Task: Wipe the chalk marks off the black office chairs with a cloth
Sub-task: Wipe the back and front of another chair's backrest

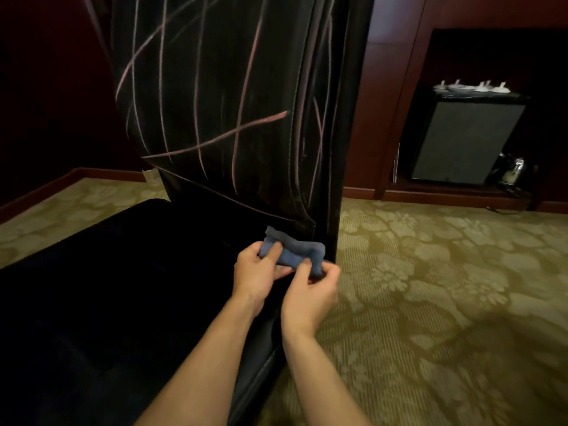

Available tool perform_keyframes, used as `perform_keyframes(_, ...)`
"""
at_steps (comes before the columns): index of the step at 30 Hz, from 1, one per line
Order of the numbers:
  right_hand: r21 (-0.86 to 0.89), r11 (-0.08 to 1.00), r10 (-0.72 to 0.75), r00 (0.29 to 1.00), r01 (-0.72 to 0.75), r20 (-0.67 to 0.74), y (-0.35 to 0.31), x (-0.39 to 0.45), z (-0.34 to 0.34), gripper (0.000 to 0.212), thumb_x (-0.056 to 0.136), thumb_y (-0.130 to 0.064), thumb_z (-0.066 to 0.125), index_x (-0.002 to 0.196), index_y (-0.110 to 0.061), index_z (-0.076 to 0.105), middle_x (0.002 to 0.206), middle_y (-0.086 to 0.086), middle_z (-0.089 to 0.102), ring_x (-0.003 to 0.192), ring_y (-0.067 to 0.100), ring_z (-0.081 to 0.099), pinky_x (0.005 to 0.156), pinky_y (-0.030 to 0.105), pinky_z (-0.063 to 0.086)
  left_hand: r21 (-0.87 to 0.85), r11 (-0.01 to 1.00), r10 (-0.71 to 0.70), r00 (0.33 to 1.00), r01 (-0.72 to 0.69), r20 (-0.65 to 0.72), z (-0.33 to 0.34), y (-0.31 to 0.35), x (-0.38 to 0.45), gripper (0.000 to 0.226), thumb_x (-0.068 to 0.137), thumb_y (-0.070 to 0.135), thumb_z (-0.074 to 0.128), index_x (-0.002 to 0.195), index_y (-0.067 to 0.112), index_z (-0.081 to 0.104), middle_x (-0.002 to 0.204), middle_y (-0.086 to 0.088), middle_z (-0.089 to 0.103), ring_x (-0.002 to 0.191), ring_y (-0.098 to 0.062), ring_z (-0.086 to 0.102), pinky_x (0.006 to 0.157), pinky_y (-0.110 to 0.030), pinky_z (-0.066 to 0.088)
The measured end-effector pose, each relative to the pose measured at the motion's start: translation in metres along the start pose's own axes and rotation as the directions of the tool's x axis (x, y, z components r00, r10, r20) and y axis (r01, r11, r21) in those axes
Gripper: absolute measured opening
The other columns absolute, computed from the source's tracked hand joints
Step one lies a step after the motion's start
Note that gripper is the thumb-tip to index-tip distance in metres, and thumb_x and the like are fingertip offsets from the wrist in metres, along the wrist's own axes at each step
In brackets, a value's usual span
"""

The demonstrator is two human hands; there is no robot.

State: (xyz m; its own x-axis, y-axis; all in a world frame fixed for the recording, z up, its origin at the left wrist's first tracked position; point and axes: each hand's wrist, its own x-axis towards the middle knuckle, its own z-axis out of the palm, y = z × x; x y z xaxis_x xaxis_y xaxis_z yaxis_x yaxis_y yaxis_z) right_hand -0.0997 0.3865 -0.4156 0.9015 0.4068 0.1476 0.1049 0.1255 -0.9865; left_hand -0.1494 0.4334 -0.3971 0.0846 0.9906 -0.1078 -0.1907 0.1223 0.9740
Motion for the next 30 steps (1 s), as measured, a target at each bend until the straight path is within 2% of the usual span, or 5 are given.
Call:
perform_keyframes(3,0.001,1.000,0.020,1.000,-0.020,0.007,0.001,-0.009,-0.006,0.014,0.092,-0.021,0.064,0.088,-0.024,0.051,0.087,0.002,0.064,0.079,0.022,0.062,0.073,0.042,0.051,-0.061,0.998,-0.005,0.997,0.009,0.074,-0.008,0.003,-0.011,0.012,0.101,0.010,0.055,0.102,0.001,0.065,0.099,-0.020,0.071,0.085,-0.025,0.073,0.067,-0.025,0.058)
perform_keyframes(9,0.036,0.995,0.095,0.995,-0.097,0.040,-0.009,-0.030,-0.041,0.012,0.095,-0.020,0.062,0.091,-0.015,0.052,0.078,-0.006,0.059,0.067,-0.004,0.057,0.057,0.010,0.040,0.037,0.998,0.049,0.993,-0.053,0.106,-0.013,0.002,-0.041,0.010,0.100,0.014,0.058,0.102,0.007,0.064,0.098,-0.013,0.072,0.088,-0.022,0.072,0.065,-0.023,0.057)
perform_keyframes(16,0.180,0.971,0.132,0.979,-0.160,0.158,-0.023,-0.051,-0.084,0.010,0.096,-0.017,0.062,0.088,-0.017,0.055,0.078,0.001,0.064,0.067,0.005,0.061,0.062,0.020,0.049,0.005,0.978,0.206,0.977,-0.206,-0.047,0.021,-0.002,-0.074,0.008,0.100,0.016,0.057,0.095,0.017,0.064,0.093,-0.005,0.072,0.093,-0.021,0.069,0.083,-0.038,0.054)
perform_keyframes(21,0.137,0.986,-0.112,0.982,0.091,0.154,-0.042,-0.008,-0.132,0.011,0.093,-0.011,0.066,0.088,-0.015,0.057,0.077,-0.003,0.061,0.067,0.000,0.056,0.063,0.016,0.046,0.049,0.985,0.170,0.983,-0.167,-0.065,0.050,-0.018,-0.103,0.013,0.085,0.038,0.062,0.085,0.026,0.066,0.083,-0.002,0.073,0.079,-0.018,0.071,0.073,-0.042,0.059)
perform_keyframes(30,0.044,0.987,-0.159,0.932,0.153,0.327,-0.032,0.019,-0.129,0.009,0.096,-0.011,0.058,0.089,-0.014,0.054,0.078,-0.003,0.057,0.063,-0.003,0.053,0.056,0.014,0.043,0.104,0.983,0.170,0.957,-0.149,-0.236,0.062,-0.031,-0.127,0.010,0.091,0.041,0.060,0.085,0.033,0.064,0.084,0.008,0.072,0.078,-0.009,0.071,0.074,-0.046,0.061)
